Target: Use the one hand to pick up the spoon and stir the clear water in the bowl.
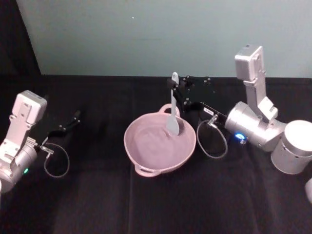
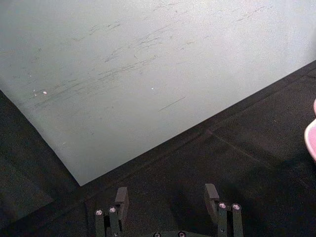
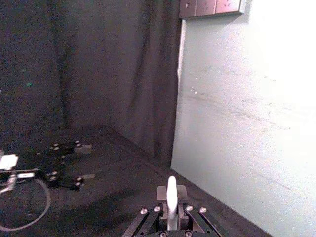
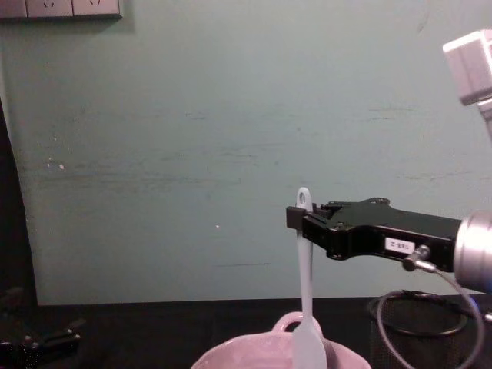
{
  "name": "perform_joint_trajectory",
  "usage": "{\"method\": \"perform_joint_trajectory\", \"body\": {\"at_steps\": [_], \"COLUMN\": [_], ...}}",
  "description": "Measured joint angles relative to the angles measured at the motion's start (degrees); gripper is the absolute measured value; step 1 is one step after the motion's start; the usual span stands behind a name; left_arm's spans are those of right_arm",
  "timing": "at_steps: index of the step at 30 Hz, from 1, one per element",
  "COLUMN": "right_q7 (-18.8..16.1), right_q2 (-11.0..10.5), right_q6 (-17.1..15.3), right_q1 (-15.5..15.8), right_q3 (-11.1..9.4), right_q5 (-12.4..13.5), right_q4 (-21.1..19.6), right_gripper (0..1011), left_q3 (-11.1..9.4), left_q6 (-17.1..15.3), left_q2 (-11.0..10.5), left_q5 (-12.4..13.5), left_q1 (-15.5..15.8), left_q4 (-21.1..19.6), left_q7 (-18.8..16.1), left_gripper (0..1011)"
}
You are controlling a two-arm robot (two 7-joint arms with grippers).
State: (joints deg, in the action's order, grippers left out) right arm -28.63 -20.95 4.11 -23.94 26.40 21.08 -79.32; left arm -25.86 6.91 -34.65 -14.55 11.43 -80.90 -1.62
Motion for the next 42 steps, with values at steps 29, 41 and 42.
{"method": "perform_joint_trajectory", "body": {"at_steps": [29,41,42], "right_q7": [-2.1,0.7,0.8], "right_q2": [1.7,3.0,3.0], "right_q6": [0.2,2.2,2.2], "right_q1": [0.1,-1.4,-1.4], "right_q3": [3.2,1.8,1.6], "right_q5": [3.3,-1.1,-1.3], "right_q4": [-0.7,3.0,3.0], "right_gripper": [119,120,119], "left_q3": [0.0,0.0,0.0], "left_q6": [0.0,0.0,0.0], "left_q2": [0.0,0.0,0.0], "left_q5": [0.0,0.0,0.0], "left_q1": [0.0,0.0,0.0], "left_q4": [0.0,0.0,0.0], "left_q7": [0.0,0.0,0.0], "left_gripper": [1011,1011,1011]}}
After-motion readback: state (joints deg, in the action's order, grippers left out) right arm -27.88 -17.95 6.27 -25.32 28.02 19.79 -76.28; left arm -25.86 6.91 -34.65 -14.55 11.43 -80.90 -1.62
